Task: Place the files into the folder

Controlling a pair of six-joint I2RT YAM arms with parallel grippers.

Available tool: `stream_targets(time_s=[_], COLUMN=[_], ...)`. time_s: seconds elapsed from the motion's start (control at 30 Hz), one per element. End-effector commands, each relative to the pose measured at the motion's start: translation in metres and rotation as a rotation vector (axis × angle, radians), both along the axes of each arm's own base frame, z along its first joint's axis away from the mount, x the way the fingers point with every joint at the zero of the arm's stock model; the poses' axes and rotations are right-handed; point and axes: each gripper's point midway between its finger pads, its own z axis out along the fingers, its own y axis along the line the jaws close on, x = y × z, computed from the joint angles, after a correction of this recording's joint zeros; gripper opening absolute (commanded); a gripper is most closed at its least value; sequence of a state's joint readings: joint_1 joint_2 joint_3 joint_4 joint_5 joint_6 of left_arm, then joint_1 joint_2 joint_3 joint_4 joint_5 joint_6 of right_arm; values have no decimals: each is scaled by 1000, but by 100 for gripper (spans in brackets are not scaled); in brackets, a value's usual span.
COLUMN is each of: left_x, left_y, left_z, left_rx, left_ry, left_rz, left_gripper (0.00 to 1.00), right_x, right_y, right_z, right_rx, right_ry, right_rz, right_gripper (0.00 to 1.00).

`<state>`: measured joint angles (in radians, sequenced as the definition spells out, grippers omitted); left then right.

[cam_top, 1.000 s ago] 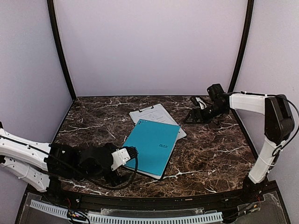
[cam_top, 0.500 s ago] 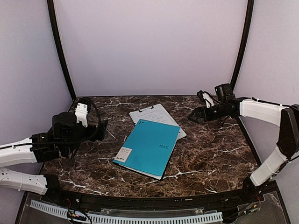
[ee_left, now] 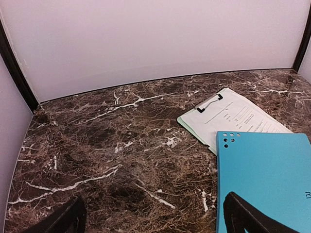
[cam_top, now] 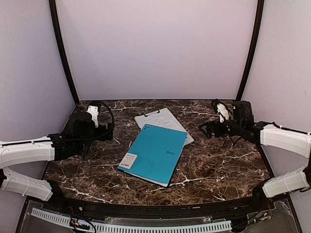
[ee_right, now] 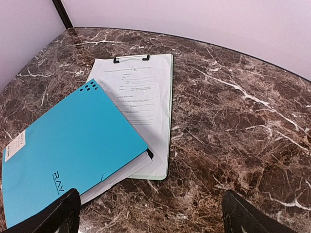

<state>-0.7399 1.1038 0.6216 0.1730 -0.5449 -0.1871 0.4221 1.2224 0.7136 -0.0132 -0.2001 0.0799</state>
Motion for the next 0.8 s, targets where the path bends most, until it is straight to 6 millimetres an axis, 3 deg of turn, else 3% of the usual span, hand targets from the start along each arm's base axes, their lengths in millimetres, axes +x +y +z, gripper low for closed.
stream_targets(time_s=[0.0,0.1,0.23,0.4,0.53,0.77], left_x=[7,5,4,-2,-12,-38], left_y=[-21,-50,-70,-94,-96,-73], left_z=[-20,-45,-79,-120,-154,-203], left_rx=[-30,-63,-53,85,203,284], left_ry=[29,101,187,275,346,474], left_rz=[-109,-238,-292,-347,-327,-264], left_gripper=[99,99,99,95,92,87], right_x=[5,3,2,-1,-3,-6], right_y=[13,28,42,57,64,65], right_z=[7,-9,-25,-35,-43,-48], right_rx=[43,2,-25,-23,-37,-49], right_ry=[-77,-52,-20,11,28,43], right_rz=[10,29,51,91,105,108], right_gripper=[99,99,99,99,99,99])
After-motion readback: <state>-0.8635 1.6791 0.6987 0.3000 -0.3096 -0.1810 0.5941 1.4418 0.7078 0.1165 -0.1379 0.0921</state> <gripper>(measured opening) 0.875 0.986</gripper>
